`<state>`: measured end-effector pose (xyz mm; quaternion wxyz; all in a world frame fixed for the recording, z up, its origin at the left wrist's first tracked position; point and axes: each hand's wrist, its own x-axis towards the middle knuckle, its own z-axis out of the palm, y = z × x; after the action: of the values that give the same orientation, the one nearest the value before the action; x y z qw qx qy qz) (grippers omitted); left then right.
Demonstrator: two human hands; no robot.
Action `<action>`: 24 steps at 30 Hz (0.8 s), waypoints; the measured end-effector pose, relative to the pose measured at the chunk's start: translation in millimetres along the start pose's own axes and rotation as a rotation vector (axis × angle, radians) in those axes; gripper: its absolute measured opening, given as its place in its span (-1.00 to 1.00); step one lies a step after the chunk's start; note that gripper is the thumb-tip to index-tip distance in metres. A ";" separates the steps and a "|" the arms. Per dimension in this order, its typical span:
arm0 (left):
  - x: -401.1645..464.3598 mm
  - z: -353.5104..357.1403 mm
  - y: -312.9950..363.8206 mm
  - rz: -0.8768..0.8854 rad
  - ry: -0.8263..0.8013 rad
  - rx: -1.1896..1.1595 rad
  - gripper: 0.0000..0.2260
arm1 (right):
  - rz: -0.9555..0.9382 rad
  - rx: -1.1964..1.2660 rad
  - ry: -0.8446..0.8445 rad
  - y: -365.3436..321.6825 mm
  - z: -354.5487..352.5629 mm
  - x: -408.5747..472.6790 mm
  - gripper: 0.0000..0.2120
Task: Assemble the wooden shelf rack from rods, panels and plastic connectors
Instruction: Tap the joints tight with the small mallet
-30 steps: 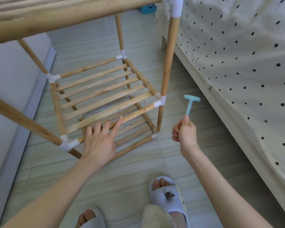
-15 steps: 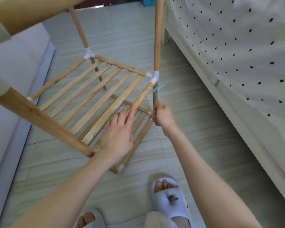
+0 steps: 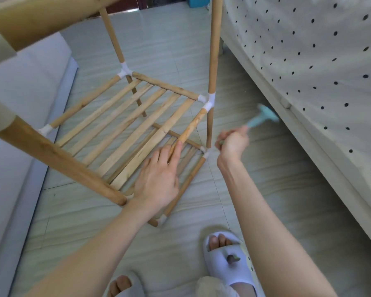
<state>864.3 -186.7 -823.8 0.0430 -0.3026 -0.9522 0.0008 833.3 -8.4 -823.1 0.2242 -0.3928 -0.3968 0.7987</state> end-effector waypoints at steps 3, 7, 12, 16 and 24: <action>-0.9 -0.6 0.1 0.001 0.013 -0.002 -0.33 | 0.051 -0.140 -0.098 9.2 2.5 -5.8 -0.64; -1.1 -2.2 -0.8 0.007 0.013 0.009 -0.33 | 0.042 -0.150 -0.082 5.5 3.2 -4.3 -0.63; -5.5 -3.5 -11.1 0.042 0.064 0.003 -0.43 | 0.064 -0.108 -0.083 4.1 -3.4 -8.7 -0.66; -23.4 -5.1 -40.0 0.151 0.123 0.058 -0.56 | -0.038 -0.183 -0.055 -8.0 -18.6 -4.6 -0.64; -59.0 -7.3 -95.4 -0.028 0.137 0.160 -0.51 | -0.273 -0.522 -0.389 -16.5 -32.9 -25.7 -0.60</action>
<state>857.9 -298.8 -818.7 0.1320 -0.2840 -0.9481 0.0553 875.7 -0.9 -810.5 0.1413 -0.2208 -0.6718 0.6928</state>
